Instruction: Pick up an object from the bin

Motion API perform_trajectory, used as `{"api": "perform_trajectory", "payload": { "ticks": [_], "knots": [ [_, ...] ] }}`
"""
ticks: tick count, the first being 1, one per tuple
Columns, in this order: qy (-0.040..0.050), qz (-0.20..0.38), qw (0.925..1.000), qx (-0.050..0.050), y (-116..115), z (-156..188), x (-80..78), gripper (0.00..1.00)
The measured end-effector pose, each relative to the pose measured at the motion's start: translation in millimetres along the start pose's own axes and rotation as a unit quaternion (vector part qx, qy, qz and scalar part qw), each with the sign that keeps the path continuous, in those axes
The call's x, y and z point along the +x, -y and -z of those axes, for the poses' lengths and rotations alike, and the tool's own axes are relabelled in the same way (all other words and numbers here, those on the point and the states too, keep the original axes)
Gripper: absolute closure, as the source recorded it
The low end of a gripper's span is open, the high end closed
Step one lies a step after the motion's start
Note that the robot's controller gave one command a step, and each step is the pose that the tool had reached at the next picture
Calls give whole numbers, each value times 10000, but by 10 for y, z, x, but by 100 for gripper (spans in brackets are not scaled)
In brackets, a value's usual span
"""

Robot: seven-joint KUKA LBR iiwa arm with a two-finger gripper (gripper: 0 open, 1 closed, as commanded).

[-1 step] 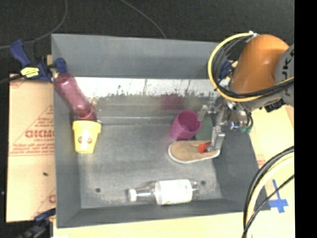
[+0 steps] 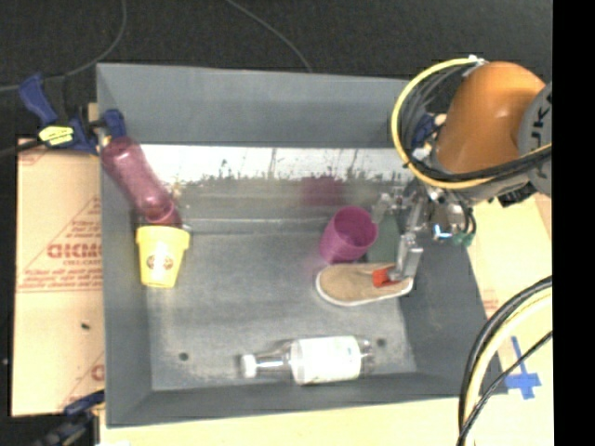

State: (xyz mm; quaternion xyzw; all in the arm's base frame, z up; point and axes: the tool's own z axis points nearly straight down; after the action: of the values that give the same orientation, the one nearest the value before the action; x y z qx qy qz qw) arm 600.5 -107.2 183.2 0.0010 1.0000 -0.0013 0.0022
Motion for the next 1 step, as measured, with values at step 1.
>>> {"api": "perform_trajectory", "payload": {
  "ticks": [1],
  "knots": [
    [6,413,9991,6,-27,-721,32,0]
  ]
}}
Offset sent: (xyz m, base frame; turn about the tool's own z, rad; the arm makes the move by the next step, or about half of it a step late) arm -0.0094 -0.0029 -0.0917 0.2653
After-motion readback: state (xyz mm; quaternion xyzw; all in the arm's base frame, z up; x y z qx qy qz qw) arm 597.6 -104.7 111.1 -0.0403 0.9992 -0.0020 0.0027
